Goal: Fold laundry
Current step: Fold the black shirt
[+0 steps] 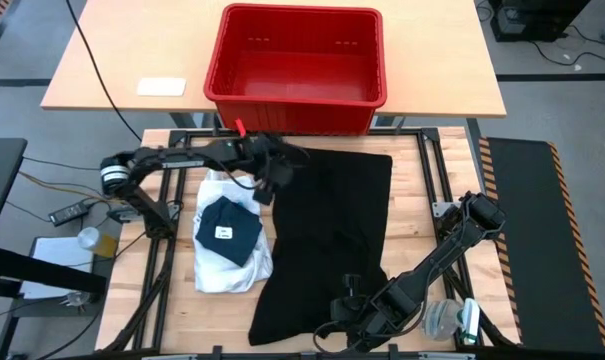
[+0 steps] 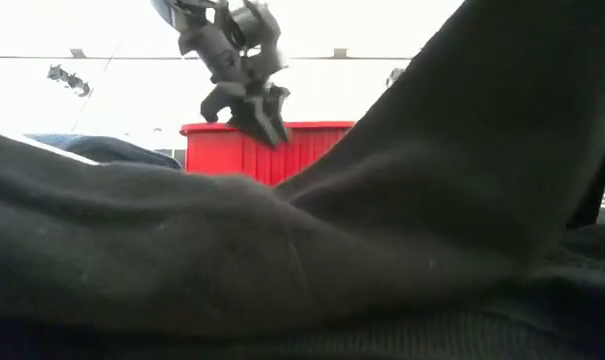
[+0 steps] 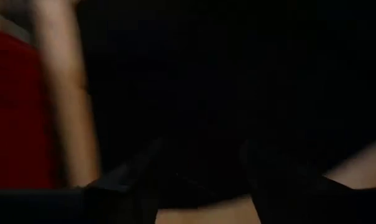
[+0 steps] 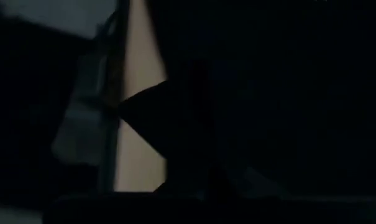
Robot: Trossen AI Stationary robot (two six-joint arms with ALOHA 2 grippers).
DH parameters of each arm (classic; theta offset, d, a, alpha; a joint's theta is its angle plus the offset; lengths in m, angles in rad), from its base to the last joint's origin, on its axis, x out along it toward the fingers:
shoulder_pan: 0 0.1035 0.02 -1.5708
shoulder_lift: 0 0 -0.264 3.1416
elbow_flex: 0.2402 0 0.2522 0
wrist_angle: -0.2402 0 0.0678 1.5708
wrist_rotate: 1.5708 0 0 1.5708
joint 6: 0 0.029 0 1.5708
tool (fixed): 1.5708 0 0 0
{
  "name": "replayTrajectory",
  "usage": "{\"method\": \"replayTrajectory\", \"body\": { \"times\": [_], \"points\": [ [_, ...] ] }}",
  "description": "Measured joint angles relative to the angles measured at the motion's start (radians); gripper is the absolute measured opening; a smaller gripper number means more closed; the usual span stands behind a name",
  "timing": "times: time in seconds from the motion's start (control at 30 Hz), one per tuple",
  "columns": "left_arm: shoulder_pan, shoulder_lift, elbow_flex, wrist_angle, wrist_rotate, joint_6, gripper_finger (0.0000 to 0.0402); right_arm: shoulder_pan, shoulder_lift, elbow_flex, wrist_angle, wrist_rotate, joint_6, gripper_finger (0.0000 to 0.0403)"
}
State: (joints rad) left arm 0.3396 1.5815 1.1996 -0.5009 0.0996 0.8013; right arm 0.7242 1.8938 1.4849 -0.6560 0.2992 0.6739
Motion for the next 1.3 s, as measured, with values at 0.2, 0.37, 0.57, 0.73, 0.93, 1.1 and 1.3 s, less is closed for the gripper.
{"method": "replayTrajectory", "body": {
  "times": [0.2,0.37,0.57,0.73,0.93,1.1,1.3],
  "points": [
    [-0.014,0.087,0.002,-0.006,0.021,-0.052,0.0195,-0.005,0.000,0.001,-0.033,-0.261,0.006,0.0013],
    [-0.038,0.195,0.001,0.088,-0.041,-0.020,0.0194,-0.006,0.000,0.001,-0.116,-0.299,0.069,0.0013],
    [-0.026,0.291,0.001,0.209,-0.207,0.030,0.0194,-0.006,0.000,0.001,-0.095,-0.374,0.137,0.0060],
    [-0.006,0.321,0.000,0.258,-0.205,0.014,0.0194,-0.008,0.000,0.001,-0.077,-0.504,0.231,0.0154],
    [-0.014,0.204,0.001,0.293,-0.218,0.022,0.0194,-0.031,-0.010,0.000,-0.137,-0.731,0.352,0.0239],
    [-0.059,0.114,0.003,0.291,-0.155,-0.019,0.0194,-0.041,-0.076,0.000,-0.227,-0.498,0.320,0.0242],
    [-0.139,0.108,-0.063,0.295,-0.056,-0.199,0.0194,-0.051,-0.222,0.000,-0.492,0.059,0.286,0.0230]
  ]
}}
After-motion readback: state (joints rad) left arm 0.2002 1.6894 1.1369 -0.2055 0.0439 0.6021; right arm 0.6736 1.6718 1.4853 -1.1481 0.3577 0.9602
